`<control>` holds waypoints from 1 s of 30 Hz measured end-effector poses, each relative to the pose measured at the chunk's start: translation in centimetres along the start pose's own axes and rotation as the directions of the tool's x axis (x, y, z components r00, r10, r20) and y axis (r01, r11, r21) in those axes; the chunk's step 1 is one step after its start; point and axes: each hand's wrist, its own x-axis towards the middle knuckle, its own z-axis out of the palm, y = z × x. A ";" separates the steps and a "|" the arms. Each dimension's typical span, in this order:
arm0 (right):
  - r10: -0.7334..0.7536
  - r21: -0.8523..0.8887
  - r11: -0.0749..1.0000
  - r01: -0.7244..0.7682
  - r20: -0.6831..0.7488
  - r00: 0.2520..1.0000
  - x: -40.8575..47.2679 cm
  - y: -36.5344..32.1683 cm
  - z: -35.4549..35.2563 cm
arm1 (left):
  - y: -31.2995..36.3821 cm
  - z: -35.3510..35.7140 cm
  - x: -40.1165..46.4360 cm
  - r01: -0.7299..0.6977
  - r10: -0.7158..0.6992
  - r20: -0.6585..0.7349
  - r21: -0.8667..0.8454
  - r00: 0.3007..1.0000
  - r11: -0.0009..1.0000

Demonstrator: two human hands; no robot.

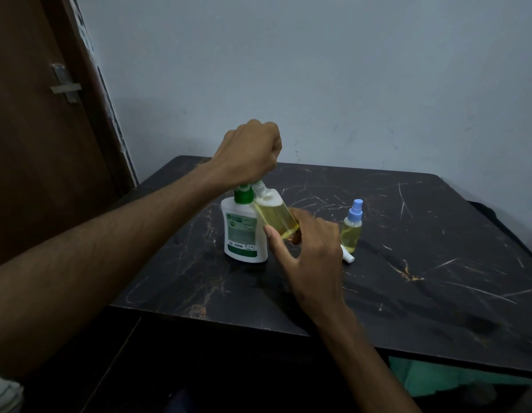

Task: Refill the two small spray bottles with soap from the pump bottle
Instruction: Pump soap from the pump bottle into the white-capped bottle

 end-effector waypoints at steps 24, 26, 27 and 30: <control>-0.003 0.004 1.000 0.003 0.002 1.000 0.0 0.1 0.2 | -0.3 0.2 0.1 0.021 -0.021 0.032 -0.020 0.999 1.000; 0.010 0.007 1.000 -0.010 0.013 1.000 0.0 0.1 0.3 | -0.1 0.0 0.0 0.016 -0.016 0.029 -0.015 0.999 1.000; 0.013 0.005 1.000 -0.013 0.016 1.000 0.0 0.1 0.2 | -0.1 -0.1 0.0 0.015 -0.014 0.029 -0.013 0.999 1.000; 0.012 0.005 1.000 -0.012 0.012 1.000 -0.1 0.0 0.1 | 0.0 -0.4 0.0 0.016 -0.016 0.033 -0.001 0.999 1.000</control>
